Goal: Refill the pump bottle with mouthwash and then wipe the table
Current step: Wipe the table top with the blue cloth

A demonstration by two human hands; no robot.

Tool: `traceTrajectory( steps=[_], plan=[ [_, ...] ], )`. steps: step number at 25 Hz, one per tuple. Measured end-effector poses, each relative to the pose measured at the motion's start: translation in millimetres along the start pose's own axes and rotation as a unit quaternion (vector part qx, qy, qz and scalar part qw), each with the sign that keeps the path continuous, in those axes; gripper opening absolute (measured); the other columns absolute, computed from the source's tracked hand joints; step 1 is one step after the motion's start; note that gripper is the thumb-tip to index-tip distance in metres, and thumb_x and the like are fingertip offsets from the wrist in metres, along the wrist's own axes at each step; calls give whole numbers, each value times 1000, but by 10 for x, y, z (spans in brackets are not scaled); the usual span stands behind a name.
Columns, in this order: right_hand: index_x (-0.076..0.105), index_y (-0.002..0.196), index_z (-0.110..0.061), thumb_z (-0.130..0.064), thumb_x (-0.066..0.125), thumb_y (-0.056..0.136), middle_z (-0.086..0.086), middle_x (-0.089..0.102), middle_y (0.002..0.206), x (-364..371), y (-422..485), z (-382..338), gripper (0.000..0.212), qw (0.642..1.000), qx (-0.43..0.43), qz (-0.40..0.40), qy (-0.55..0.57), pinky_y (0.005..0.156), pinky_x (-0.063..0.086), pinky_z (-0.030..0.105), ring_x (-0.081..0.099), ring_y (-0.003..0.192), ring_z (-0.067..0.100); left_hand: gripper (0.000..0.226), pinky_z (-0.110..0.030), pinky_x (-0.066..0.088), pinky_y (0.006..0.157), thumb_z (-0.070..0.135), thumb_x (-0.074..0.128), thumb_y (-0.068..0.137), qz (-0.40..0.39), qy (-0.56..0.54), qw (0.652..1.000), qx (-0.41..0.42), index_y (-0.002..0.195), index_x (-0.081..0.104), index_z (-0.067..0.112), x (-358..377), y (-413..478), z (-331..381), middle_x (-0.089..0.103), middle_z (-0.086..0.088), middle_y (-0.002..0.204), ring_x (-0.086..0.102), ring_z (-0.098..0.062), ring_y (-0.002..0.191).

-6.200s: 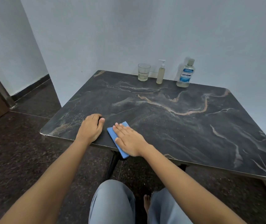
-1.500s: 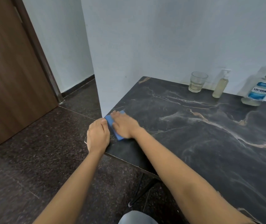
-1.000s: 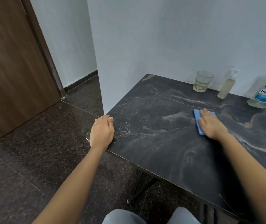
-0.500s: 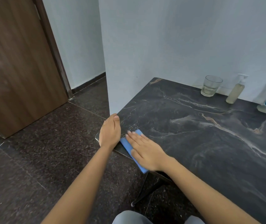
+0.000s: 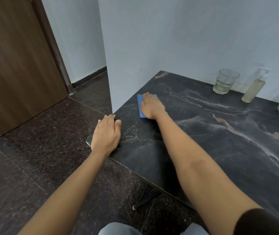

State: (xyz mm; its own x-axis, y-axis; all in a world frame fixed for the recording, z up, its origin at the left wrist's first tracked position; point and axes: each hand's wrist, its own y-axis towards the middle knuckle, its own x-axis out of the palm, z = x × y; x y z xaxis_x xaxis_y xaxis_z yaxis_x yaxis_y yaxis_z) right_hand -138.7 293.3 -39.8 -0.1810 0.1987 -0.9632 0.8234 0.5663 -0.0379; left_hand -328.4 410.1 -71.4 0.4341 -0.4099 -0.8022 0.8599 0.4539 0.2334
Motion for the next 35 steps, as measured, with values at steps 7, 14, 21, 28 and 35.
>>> traceTrajectory(
  steps=[7,14,21,28,35],
  plan=[
    [17,150,0,-27,21,100,16,14,159,-390,-652,1472,57,988,146,46,-14,120,11,37,13,147,24,48,-38,13,120,34,27,103,5,-12,1000,-4,138,46,6,-29,-22,59,46,-13,146,29,-25,143],
    [13,151,-3,-28,18,101,12,8,160,-525,-2400,2143,57,957,284,57,-13,121,5,36,7,148,21,42,-45,37,100,34,25,103,15,-69,997,-1,110,57,8,-108,-92,112,61,-11,116,51,-32,118],
    [11,152,-6,-36,17,100,11,8,160,-165,-3563,1310,61,964,257,49,-42,120,5,34,7,149,20,36,-42,40,73,36,25,102,23,-99,995,22,81,46,16,-229,-277,297,54,-5,84,53,-31,87],
    [4,153,-10,-42,4,94,3,-1,161,94,-3096,221,67,999,26,16,-25,117,-6,27,-3,148,14,43,-39,33,61,34,23,103,-28,-104,990,88,63,31,19,90,-443,676,43,-1,63,48,-28,66],
    [10,153,-11,-32,21,101,4,6,161,0,-1885,575,57,999,46,8,4,121,2,32,3,148,14,33,-50,38,100,27,30,101,-27,-107,993,42,79,51,13,522,-453,1222,62,-9,87,58,-33,90]
  ],
)
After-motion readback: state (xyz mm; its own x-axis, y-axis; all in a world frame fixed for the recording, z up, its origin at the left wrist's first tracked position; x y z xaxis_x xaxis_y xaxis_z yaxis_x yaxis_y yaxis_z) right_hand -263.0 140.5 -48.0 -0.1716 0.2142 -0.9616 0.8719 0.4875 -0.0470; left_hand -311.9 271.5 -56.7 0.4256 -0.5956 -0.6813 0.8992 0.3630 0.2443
